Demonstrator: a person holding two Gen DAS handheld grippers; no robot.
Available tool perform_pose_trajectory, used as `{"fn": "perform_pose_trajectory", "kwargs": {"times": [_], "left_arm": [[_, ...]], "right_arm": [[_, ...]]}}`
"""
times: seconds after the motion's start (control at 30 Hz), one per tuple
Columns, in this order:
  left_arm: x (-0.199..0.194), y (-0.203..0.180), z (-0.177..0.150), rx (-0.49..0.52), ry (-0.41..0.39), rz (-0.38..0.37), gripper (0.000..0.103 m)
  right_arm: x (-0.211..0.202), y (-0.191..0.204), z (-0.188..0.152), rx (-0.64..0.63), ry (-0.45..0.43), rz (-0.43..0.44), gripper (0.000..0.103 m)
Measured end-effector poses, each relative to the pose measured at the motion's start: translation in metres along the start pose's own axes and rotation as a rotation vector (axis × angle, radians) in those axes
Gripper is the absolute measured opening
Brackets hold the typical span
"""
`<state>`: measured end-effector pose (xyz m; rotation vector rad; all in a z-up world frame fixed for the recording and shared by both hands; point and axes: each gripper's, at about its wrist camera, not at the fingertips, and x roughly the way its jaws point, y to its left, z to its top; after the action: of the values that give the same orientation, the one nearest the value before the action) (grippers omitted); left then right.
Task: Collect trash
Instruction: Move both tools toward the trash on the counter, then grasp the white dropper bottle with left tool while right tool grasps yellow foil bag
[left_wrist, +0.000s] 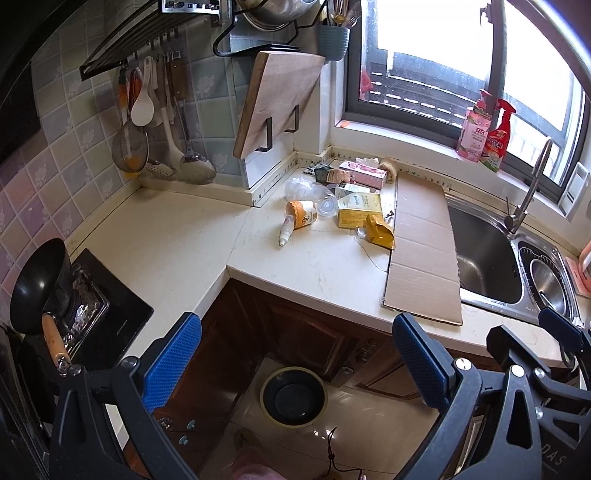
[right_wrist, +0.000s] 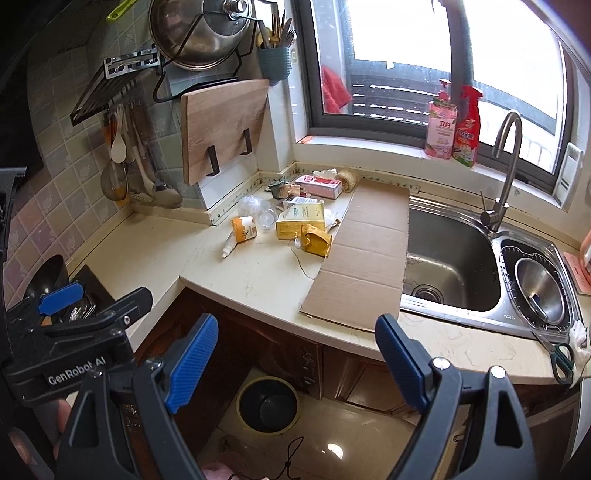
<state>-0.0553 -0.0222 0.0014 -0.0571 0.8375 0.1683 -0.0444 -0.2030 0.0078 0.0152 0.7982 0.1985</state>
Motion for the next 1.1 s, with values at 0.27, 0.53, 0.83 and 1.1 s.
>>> {"fn": "perform_pose_trajectory", "kwargs": {"times": [0.27,0.53,0.83,1.1], "left_arm": [[0.025,0.034,0.032,-0.032,0.06,0.025,0.102],[0.096,0.07,0.084,-0.01,0.09,0.023,0.102],[0.242,0.08,0.118,0.033,0.188,-0.115,0.098],[0.343,0.073,0.123,-0.011,0.281,-0.202,0.092]], "right_arm": [[0.024,-0.018,0.028,0.041,0.012,0.031,0.088],[0.074,-0.016,0.067,0.072,0.021,-0.035,0.088],[0.191,-0.016,0.093,0.066,0.109,-0.048,0.087],[0.292,-0.033,0.103,0.109,0.184,-0.067,0.087]]}}
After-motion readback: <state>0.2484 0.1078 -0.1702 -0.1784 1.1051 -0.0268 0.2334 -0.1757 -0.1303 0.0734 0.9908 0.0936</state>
